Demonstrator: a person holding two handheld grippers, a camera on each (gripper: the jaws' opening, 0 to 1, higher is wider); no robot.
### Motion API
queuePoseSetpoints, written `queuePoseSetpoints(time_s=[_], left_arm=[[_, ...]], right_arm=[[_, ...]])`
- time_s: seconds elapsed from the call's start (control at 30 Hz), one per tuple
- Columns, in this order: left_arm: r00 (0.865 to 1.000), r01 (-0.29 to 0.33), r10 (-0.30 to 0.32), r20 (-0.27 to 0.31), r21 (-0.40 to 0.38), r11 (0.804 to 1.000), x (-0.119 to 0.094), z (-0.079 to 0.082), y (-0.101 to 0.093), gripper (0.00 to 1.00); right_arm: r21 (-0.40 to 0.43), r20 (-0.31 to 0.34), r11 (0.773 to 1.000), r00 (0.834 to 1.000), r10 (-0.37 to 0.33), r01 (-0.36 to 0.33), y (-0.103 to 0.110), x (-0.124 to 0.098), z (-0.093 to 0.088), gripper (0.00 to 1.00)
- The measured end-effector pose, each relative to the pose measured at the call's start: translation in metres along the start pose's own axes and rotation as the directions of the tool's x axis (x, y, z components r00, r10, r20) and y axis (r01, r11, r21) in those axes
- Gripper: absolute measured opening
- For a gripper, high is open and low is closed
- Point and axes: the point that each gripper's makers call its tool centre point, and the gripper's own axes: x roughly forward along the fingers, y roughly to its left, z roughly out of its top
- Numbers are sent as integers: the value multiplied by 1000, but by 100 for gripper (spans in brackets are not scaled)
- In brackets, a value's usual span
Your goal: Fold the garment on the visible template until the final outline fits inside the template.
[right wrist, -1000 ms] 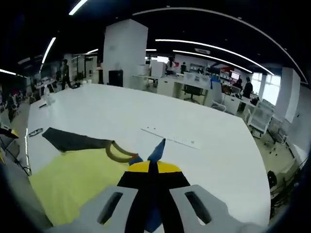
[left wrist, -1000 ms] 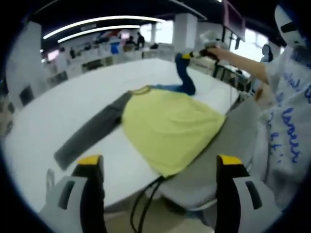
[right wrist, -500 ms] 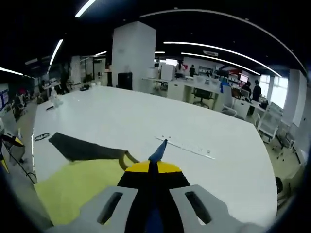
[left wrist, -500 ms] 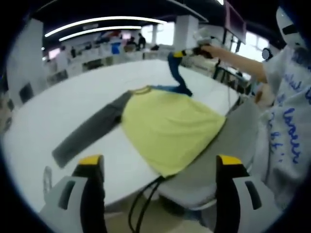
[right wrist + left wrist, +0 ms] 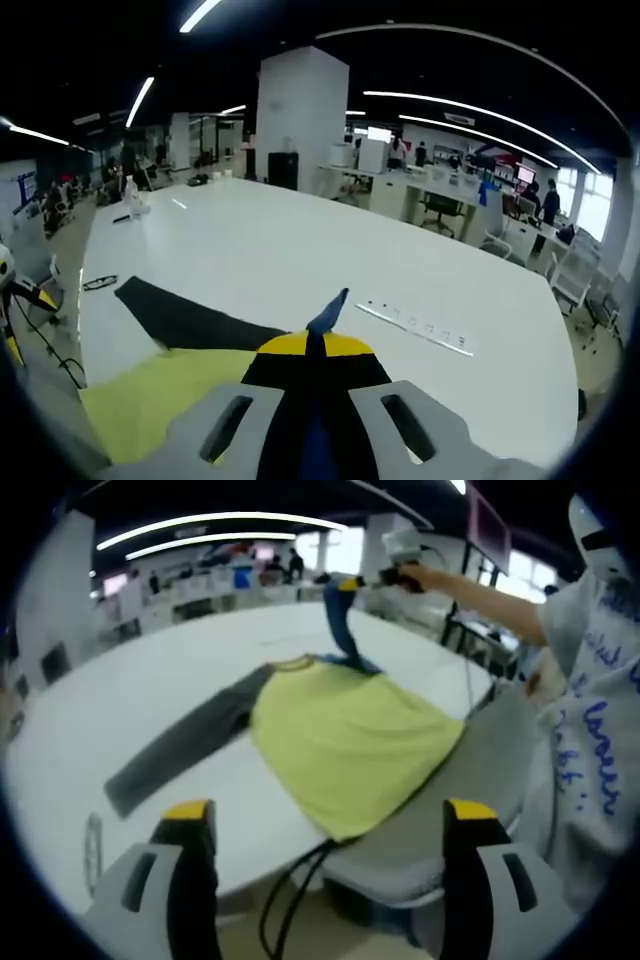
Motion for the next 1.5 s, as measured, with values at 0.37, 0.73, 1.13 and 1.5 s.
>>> queuePoseSetpoints(time_s=[0.37,0.73,1.13,1.5], left_arm=[[1000,2,-2,2,-1,1000,0,1,0,90],[1000,-1,1,-6,-13,1000,0,-3,1,89],[1000,-16,16,-5,-47,999,-5,-10,4,89],[1000,-15,14,-4,-49,999,-4,-10,6,90]], right_arm=[[-28,7,998,998,60,-60,29,20,14,3],[-52,-33,991,992,122,-124,60,49,6,3],[-42,-99,984,981,168,-173,84,80,-21,3],[-31,-144,976,967,210,-216,109,98,-40,3]])
